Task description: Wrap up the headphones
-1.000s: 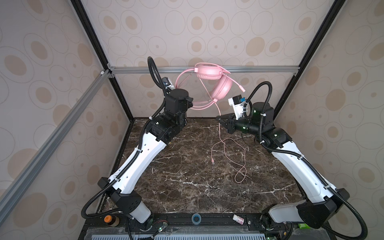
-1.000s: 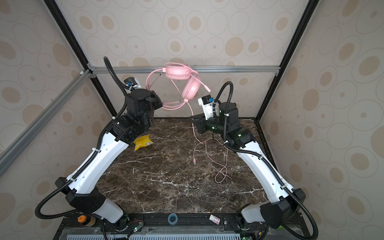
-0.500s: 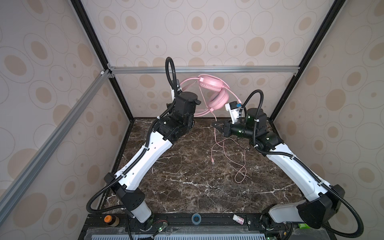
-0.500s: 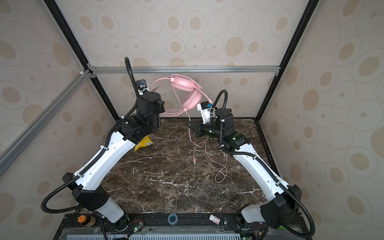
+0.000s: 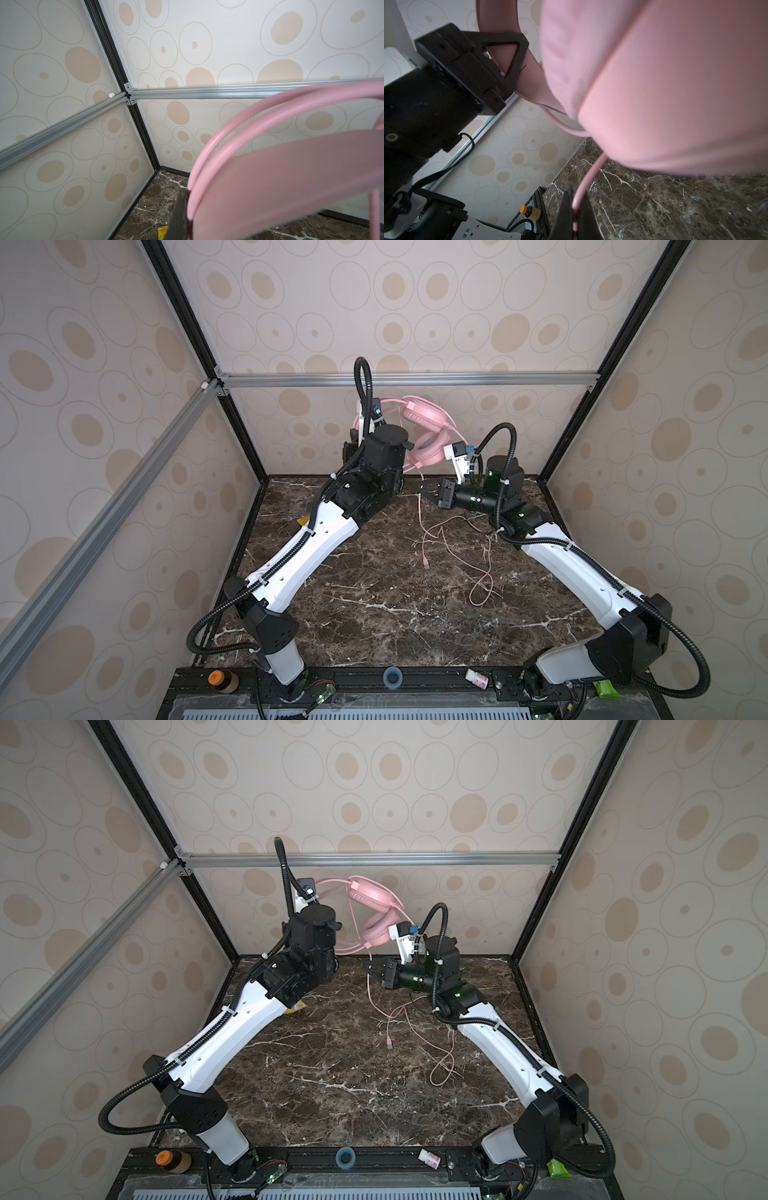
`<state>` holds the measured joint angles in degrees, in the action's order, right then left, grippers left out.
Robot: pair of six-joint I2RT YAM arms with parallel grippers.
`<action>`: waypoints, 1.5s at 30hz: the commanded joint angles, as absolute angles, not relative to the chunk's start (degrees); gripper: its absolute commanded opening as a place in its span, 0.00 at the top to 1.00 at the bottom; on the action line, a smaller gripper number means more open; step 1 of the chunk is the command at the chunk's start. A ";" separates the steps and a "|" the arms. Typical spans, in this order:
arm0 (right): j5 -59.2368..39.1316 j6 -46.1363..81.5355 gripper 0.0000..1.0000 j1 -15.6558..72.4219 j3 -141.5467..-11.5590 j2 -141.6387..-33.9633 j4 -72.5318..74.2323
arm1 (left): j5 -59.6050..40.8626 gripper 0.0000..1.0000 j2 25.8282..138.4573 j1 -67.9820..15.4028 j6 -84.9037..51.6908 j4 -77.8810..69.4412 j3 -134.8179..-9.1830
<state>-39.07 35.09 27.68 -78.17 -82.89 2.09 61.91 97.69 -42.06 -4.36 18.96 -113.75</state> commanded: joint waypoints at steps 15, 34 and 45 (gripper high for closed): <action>-47.07 46.49 0.96 28.13 -77.45 -85.68 15.74 | 60.03 1.00 100.44 -41.22 -11.09 20.48 -128.48; -45.09 38.57 0.74 28.06 -84.81 -84.60 7.06 | 55.68 1.00 98.81 -41.24 -10.50 17.09 -137.59; -46.00 40.78 0.89 28.06 -80.88 -83.87 10.17 | 53.29 1.00 97.70 -41.27 -12.76 16.27 -138.34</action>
<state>-45.08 39.79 27.79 -82.21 -85.32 8.51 53.84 100.68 -41.52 -8.60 21.76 -134.96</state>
